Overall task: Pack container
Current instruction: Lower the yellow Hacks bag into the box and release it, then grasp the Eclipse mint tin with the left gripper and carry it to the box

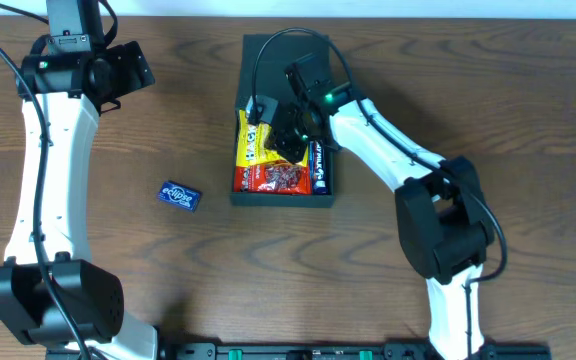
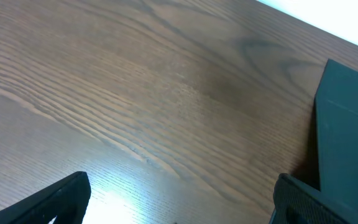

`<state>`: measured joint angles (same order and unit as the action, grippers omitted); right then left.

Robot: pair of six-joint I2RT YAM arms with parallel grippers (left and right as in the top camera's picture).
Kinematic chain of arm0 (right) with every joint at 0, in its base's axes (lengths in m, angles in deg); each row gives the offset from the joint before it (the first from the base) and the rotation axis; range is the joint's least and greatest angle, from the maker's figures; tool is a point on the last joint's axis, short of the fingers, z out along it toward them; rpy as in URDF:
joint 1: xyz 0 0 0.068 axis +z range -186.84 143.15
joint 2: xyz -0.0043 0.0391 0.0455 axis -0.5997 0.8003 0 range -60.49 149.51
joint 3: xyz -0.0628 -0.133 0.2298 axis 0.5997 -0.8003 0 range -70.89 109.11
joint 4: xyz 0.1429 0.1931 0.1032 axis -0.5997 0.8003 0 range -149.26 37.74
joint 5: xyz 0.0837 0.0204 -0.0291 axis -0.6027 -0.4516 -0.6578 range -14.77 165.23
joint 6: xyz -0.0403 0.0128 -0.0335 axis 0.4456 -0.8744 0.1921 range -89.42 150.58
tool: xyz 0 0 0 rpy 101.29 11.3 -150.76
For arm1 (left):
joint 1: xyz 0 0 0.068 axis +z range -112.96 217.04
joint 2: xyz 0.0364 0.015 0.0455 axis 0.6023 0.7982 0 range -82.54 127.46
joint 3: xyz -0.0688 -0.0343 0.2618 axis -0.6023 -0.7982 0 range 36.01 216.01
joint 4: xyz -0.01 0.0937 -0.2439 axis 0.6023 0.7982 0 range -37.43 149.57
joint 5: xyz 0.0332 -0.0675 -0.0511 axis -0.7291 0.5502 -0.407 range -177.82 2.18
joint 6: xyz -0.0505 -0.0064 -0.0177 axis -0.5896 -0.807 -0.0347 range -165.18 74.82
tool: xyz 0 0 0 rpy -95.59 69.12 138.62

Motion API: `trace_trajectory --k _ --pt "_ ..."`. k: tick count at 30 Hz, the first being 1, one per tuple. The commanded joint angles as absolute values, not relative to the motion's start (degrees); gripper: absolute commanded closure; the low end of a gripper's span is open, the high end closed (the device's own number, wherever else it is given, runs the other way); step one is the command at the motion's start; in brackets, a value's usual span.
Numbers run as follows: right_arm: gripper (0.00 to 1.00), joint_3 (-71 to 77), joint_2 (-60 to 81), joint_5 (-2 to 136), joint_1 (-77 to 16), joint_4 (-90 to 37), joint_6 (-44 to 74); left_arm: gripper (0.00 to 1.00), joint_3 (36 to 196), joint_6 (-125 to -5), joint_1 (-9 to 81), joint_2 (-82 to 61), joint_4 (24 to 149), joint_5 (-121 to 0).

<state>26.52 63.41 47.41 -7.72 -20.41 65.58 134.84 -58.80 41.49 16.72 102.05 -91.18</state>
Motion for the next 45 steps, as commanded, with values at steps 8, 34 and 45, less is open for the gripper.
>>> trace_trajectory --k 8,34,45 --pt "0.99 27.6 65.5 48.0 -7.6 -24.0 64.8 0.05 135.5 -58.4 41.6 16.8 102.9 -90.7" --pt "0.99 27.9 52.0 48.4 -16.9 -18.6 47.3 0.05 110.7 -74.3 41.2 16.8 105.9 -77.7" --pt "0.01 27.9 52.0 44.5 -28.6 -16.9 29.3 0.05 100.6 -92.1 37.7 16.8 97.3 -77.2"
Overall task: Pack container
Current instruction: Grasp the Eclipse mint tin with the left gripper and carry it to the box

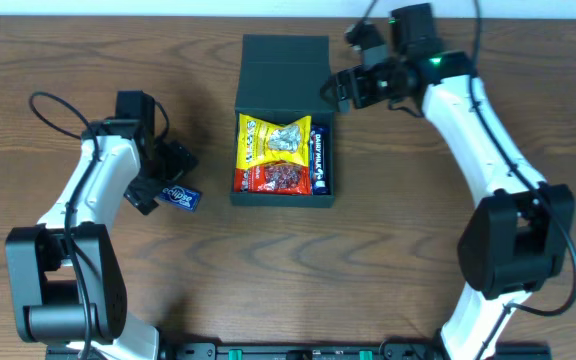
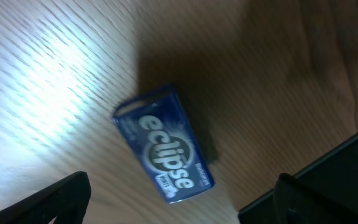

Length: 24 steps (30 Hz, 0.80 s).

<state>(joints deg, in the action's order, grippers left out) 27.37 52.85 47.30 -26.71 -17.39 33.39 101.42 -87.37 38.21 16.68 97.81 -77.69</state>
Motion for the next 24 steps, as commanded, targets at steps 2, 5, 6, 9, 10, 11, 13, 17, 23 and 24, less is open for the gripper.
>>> trace_trajectory --k 2,5,6,9,10,11,13,17,23,24 --pt "0.01 27.9 52.0 43.4 -30.7 -16.4 29.3 0.05 100.4 -94.3 37.3 16.8 96.5 -77.4" --pt "0.01 27.9 52.0 43.2 -32.6 -16.4 29.3 0.02 99.8 -98.5 37.0 16.8 95.6 -77.9" --pt "0.01 27.9 52.0 43.2 -33.1 -16.4 29.3 0.00 99.5 -99.8 37.0 16.8 95.5 -78.0" --pt "0.01 27.9 52.0 43.3 -34.1 -16.4 29.3 0.07 97.9 -102.7 37.0 16.8 94.3 -79.0" --pt "0.01 27.9 52.0 43.3 -34.2 -16.4 29.3 0.07 97.2 -102.7 37.0 16.9 93.5 -79.1" --pt "0.01 27.9 52.0 43.3 -34.3 -16.4 29.4 0.07 96.7 -102.7 37.0 17.1 92.7 -79.0" --pt "0.01 27.9 52.0 43.5 -34.3 -16.4 29.4 0.07 96.5 -103.1 37.0 17.6 92.0 -79.2" --pt "0.01 27.9 52.0 43.7 -34.3 -16.4 30.4 0.08 96.5 -103.1 37.0 19.4 91.0 -80.3" --pt "0.01 27.9 52.0 43.7 -34.3 -16.4 30.4 0.17 96.5 -103.0 37.0 24.0 88.9 -77.2" --pt "0.01 27.9 52.0 43.7 -34.3 -16.4 30.4 0.18 96.5 -103.0 37.0 24.2 88.5 -77.3"
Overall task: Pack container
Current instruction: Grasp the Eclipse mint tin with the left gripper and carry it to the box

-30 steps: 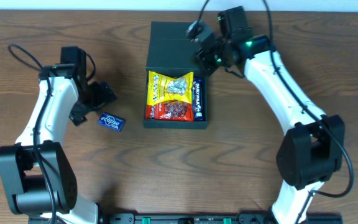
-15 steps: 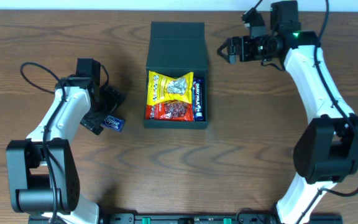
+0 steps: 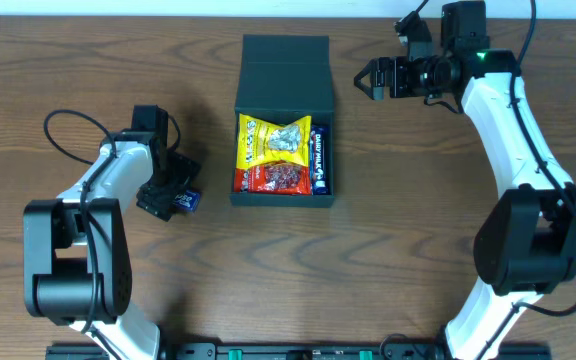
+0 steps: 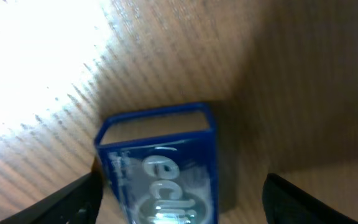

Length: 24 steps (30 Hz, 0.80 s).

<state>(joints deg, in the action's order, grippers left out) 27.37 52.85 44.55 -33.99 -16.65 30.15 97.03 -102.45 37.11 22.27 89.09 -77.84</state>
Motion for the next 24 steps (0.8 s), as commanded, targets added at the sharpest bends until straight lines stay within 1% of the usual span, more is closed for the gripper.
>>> trace_trajectory --k 1,2,3,4,5,10,14,19,24 --pt "0.01 27.9 52.0 43.7 -34.3 -16.4 30.4 0.21 96.5 -103.0 37.0 24.2 88.4 -77.3" --pt "0.01 27.9 52.0 43.7 -34.3 -16.4 30.4 0.24 96.5 -103.0 37.0 24.2 88.3 -77.5" --pt "0.01 27.9 52.0 43.7 -34.3 -16.4 30.4 0.33 96.5 -103.0 37.0 24.2 88.3 -77.7" --pt "0.01 27.9 52.0 43.7 -34.3 -16.4 30.4 0.37 96.5 -103.0 37.0 24.2 88.3 -77.8" --pt "0.01 27.9 52.0 43.7 -34.3 -16.4 30.4 0.45 96.5 -103.0 37.0 24.2 88.3 -77.8" --pt "0.01 27.9 52.0 45.2 -34.6 -16.3 30.4 0.73 96.9 -98.6 37.0 24.2 87.9 -75.9" --pt "0.01 27.9 52.0 45.9 -36.9 -16.1 29.2 0.81 100.3 -94.9 36.9 24.2 88.4 -74.6" --pt "0.01 27.9 52.0 45.8 -41.8 -15.0 24.8 0.94 110.4 -86.3 36.2 24.2 91.3 -74.8" --pt "0.01 27.9 52.0 45.8 -45.5 -11.1 24.2 0.94 121.8 -72.0 30.5 24.2 91.9 -75.1"
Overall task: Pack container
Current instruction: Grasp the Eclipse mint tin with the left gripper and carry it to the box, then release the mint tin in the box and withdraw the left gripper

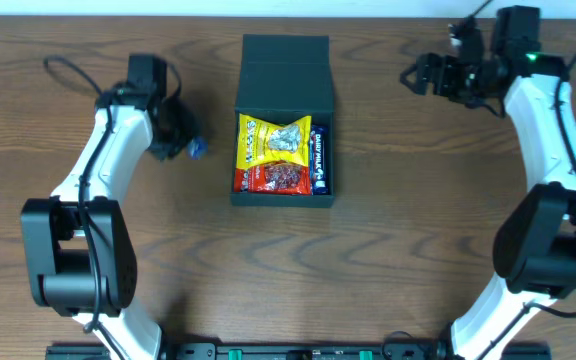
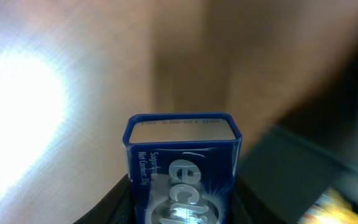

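Observation:
The black box lies open at the table's middle with a yellow snack bag, a red snack bag and a dark bar inside. My left gripper is shut on the blue Eclipse gum tin, held above the table just left of the box; a corner of the gum tin pokes out of it in the overhead view. The right gripper stands open, with nothing in it, to the right of the box's lid.
The box's raised lid takes up the far middle. Both arms' cables loop over the upper corners of the wooden table. The box's dark edge shows blurred to the right in the left wrist view.
My left gripper has closed on the gum tin and lifted it; it now hangs farther up the table, close to the box's left wall. The right gripper has shifted right.
First the right gripper was inside the box over the snacks while the left arm was raised and the gum tin lay on the table. Then the right arm stood by the lid and the left gripper over the tin, later straddling it. Now it holds the tin.

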`<state>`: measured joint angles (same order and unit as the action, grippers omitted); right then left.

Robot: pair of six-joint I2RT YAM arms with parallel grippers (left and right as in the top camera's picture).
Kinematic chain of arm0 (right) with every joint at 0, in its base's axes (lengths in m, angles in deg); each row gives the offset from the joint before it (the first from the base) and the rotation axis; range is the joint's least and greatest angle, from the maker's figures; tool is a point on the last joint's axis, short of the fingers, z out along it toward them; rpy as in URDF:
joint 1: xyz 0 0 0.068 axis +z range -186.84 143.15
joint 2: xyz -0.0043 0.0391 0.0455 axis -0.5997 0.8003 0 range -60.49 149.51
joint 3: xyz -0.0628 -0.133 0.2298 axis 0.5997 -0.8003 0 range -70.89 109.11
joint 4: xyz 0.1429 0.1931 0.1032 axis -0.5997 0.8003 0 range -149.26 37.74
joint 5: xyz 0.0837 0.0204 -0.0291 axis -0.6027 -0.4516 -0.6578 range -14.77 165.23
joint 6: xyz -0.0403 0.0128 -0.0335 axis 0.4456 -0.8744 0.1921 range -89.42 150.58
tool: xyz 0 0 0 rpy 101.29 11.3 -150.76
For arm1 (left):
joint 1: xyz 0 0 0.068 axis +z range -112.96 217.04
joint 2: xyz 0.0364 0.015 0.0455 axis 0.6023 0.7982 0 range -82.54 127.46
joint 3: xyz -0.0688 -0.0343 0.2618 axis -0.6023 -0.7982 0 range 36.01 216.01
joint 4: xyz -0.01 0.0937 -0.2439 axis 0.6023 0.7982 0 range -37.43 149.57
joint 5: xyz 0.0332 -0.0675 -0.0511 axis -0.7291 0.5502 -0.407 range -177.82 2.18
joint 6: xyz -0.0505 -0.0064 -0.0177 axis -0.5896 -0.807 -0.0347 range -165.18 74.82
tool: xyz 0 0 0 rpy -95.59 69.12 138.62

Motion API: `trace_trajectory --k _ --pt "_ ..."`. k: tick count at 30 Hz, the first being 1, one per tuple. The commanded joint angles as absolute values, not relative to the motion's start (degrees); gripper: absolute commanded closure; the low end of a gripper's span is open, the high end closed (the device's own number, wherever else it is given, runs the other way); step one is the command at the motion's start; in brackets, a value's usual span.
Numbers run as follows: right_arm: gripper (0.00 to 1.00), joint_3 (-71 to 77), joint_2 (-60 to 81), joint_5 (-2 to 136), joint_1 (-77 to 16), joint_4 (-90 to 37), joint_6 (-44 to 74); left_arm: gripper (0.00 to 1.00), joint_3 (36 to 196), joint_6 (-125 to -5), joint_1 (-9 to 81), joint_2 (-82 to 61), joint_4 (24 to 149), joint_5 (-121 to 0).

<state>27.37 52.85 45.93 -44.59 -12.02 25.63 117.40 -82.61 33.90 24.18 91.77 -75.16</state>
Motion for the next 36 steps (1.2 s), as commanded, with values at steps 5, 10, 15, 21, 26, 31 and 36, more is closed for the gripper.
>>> trace_trajectory --k 5,10,15,21,26,31,36 --pt "0.01 27.9 52.0 45.9 -47.0 -9.3 24.2 0.94 125.8 -52.4 17.9 24.2 90.5 -79.0" --pt "0.01 27.9 52.0 46.6 -47.2 -9.3 24.2 0.94 125.7 -47.7 9.7 25.0 91.2 -79.3" --pt "0.01 27.9 52.0 46.6 -47.2 -9.3 24.2 0.91 125.7 -47.7 6.0 25.6 93.2 -78.8" --pt "0.01 27.9 52.0 46.5 -47.2 -9.2 24.4 0.10 126.2 -48.2 6.3 25.5 93.3 -78.8" --pt "0.01 27.9 52.0 46.5 -46.8 -9.3 24.5 0.10 129.0 -51.0 9.8 25.4 92.8 -79.2" --pt "0.11 27.6 52.1 46.5 -44.4 -10.6 28.2 0.69 130.8 -56.2 17.9 25.4 89.6 -79.2" --pt "0.99 26.2 52.9 45.2 -40.2 -16.2 29.3 0.94 130.7 -59.4 27.5 26.1 82.6 -76.6"
